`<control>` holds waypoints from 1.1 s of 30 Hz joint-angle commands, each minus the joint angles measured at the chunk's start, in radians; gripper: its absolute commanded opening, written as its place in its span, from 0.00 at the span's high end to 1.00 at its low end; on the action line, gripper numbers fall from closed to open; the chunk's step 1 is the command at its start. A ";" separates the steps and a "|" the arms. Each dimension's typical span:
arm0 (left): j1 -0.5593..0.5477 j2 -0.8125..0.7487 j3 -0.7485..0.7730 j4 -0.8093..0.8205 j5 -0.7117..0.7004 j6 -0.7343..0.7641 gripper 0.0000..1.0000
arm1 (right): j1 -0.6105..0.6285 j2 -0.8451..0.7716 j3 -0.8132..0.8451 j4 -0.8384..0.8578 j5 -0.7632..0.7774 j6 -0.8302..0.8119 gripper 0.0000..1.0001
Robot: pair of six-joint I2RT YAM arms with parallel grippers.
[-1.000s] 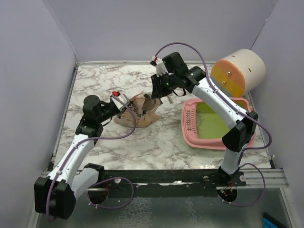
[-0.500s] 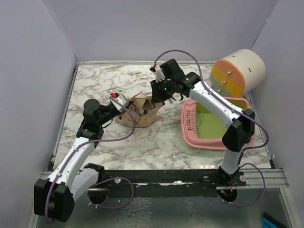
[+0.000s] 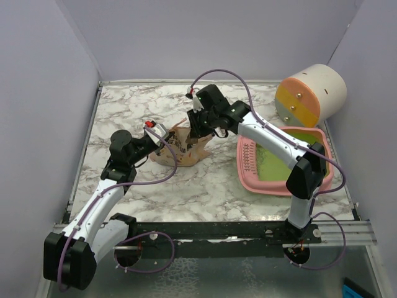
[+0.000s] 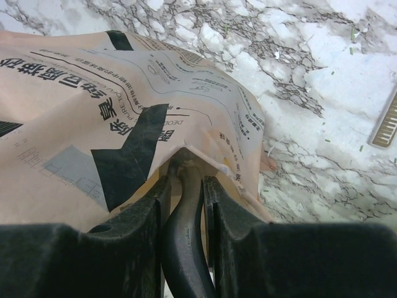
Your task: Fill the litter box with clean litter
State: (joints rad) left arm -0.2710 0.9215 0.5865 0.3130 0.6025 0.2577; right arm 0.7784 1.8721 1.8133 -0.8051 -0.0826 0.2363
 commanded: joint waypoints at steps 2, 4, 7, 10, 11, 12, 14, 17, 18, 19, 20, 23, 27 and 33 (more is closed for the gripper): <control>-0.021 -0.021 0.012 0.153 0.026 -0.021 1.00 | -0.001 0.041 -0.110 0.043 0.147 0.000 0.99; -0.023 -0.017 0.014 0.155 0.026 -0.025 1.00 | -0.001 0.038 -0.147 0.048 0.175 0.009 0.99; -0.024 -0.007 0.020 0.155 0.033 -0.033 1.00 | -0.001 0.032 -0.206 0.065 0.201 0.019 0.99; -0.024 0.007 0.025 0.155 0.041 -0.036 1.00 | -0.001 0.040 -0.245 0.099 0.185 0.021 0.99; -0.026 0.008 0.026 0.155 0.043 -0.036 1.00 | -0.001 0.047 -0.247 0.102 0.172 0.021 0.99; -0.026 0.009 0.026 0.155 0.043 -0.038 1.00 | -0.001 0.057 -0.244 0.103 0.158 0.025 0.99; -0.028 0.011 0.023 0.155 0.042 -0.037 1.00 | -0.001 0.076 -0.241 0.116 0.129 0.026 0.99; -0.028 0.016 0.018 0.155 0.037 -0.031 1.00 | -0.001 0.102 -0.237 0.135 0.087 0.026 0.99; -0.027 0.019 0.017 0.155 0.036 -0.029 1.00 | -0.001 0.111 -0.237 0.142 0.077 0.027 0.99; -0.027 0.024 0.016 0.155 0.034 -0.028 1.00 | -0.001 0.120 -0.236 0.146 0.068 0.027 0.99; -0.027 0.024 0.016 0.155 0.034 -0.029 1.00 | -0.001 0.127 -0.235 0.149 0.058 0.030 0.99; -0.028 0.032 0.018 0.155 0.037 -0.029 1.00 | -0.001 0.145 -0.251 0.172 0.028 0.035 0.99; -0.028 0.041 0.018 0.155 0.038 -0.029 1.00 | -0.001 0.164 -0.278 0.202 -0.023 0.043 0.99; -0.029 0.061 0.021 0.155 0.043 -0.032 1.00 | -0.001 0.178 -0.335 0.270 -0.136 0.073 0.99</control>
State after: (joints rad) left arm -0.2775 0.9829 0.5831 0.3759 0.5858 0.2451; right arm 0.7628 1.9057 1.5932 -0.4637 -0.1986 0.3214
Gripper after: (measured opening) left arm 0.040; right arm 0.253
